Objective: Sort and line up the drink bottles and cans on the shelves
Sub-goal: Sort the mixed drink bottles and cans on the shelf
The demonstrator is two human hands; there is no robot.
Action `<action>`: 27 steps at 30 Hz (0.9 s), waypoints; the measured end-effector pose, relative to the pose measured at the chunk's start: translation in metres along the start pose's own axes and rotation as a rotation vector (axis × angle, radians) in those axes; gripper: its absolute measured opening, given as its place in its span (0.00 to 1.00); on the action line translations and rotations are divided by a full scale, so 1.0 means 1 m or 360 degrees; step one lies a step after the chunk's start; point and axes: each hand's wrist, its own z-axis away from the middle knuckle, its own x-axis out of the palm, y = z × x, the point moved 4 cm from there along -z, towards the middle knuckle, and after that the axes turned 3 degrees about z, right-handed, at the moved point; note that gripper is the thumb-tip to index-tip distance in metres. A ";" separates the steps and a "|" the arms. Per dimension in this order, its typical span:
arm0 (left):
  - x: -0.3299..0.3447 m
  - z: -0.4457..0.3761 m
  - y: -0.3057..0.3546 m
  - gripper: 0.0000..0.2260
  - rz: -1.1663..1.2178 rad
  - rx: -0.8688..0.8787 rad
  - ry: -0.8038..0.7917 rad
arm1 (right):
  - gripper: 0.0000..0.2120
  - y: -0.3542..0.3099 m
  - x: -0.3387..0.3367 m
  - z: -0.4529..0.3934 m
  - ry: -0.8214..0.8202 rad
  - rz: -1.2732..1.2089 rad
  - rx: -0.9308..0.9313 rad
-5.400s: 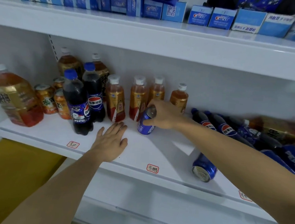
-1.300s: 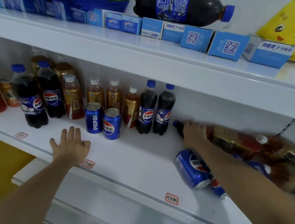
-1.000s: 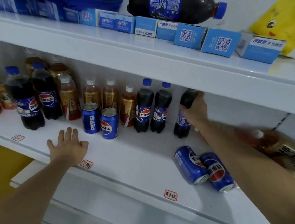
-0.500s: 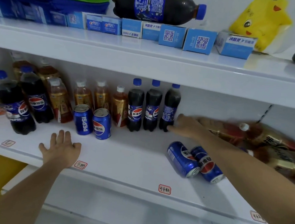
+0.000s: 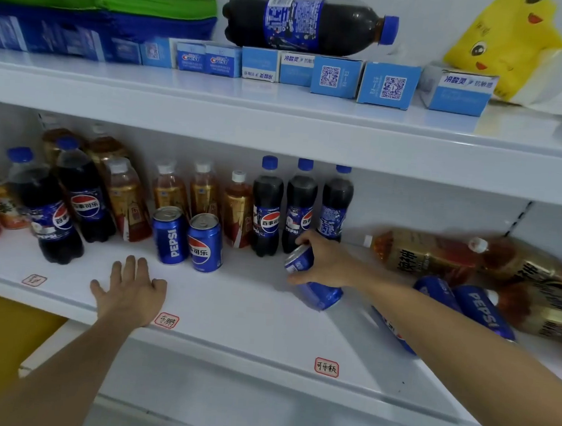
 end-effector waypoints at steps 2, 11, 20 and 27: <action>0.000 0.000 0.000 0.30 0.0010 0.0006 0.0002 | 0.41 -0.007 0.012 -0.008 0.0101 -0.0129 -0.0124; -0.003 0.004 0.003 0.31 0.0015 0.0018 -0.0010 | 0.38 -0.031 0.048 -0.024 0.0396 -0.0490 -0.0110; -0.003 0.007 0.003 0.31 -0.0010 0.0071 -0.0064 | 0.49 -0.049 0.058 -0.044 0.0180 0.0088 0.0010; -0.004 0.004 0.002 0.33 -0.0014 0.0096 -0.0126 | 0.52 -0.047 0.051 -0.044 -0.0274 0.0462 0.0183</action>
